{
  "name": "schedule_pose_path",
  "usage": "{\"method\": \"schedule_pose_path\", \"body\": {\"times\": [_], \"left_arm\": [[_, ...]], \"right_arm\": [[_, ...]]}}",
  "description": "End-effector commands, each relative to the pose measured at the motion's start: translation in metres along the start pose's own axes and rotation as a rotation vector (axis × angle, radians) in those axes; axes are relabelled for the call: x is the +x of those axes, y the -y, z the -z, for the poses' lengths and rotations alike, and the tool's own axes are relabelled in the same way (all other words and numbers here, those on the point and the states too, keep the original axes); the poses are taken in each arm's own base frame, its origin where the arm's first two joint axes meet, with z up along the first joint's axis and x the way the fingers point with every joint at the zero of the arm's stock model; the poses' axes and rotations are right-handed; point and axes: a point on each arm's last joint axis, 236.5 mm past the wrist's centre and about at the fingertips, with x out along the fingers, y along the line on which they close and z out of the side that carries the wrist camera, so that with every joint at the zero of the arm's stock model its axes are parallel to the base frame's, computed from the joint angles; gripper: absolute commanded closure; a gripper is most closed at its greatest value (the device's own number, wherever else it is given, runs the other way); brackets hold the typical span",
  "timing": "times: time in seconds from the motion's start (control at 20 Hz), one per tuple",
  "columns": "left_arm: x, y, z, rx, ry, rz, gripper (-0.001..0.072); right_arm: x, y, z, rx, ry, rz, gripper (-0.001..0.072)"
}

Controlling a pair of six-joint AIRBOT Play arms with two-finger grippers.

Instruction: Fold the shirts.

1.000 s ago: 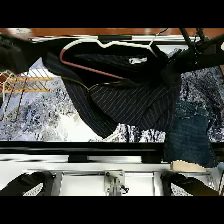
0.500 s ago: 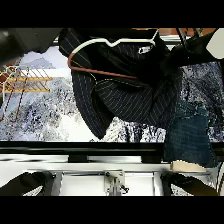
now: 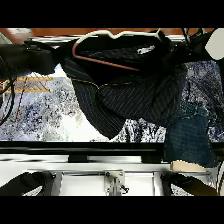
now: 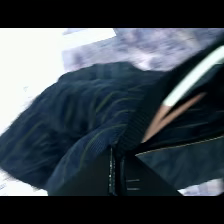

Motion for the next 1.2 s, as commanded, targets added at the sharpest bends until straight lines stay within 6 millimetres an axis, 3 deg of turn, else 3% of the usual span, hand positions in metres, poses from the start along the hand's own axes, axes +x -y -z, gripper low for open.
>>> {"method": "schedule_pose_path", "body": {"times": [0.0,0.1,0.2,0.45,0.65,0.9,1.0,1.15], "left_arm": [[-0.003,0.058,-0.034,-0.120,0.151,0.189,0.0651],[-0.001,0.079,-0.057,-0.176,0.251,0.260,0.0651],[0.013,0.088,-0.066,-0.211,0.296,0.293,0.0651],[0.061,0.084,-0.038,-0.173,0.209,0.245,0.0651],[0.073,0.041,-0.023,-0.046,0.156,0.069,0.0651],[0.093,-0.032,-0.025,-0.070,0.155,-0.106,0.0652],[0.107,-0.057,-0.034,-0.137,0.204,-0.134,0.0652],[0.133,-0.073,-0.053,-0.213,0.302,-0.118,0.0653]], "right_arm": [[0.000,0.013,0.000,0.041,0.002,0.054,0.0602],[0.000,0.015,-0.002,0.062,0.008,0.064,0.0603],[-0.001,0.019,-0.003,0.094,0.015,0.080,0.0602],[-0.002,0.031,0.000,0.121,0.006,0.131,0.0603],[-0.003,0.035,0.003,0.162,0.001,0.152,0.0603],[-0.007,0.031,0.004,0.184,0.001,0.131,0.0603],[-0.014,0.019,-0.005,0.168,0.041,0.070,0.0602],[-0.035,-0.012,-0.022,0.113,0.126,-0.071,0.0602]]}}
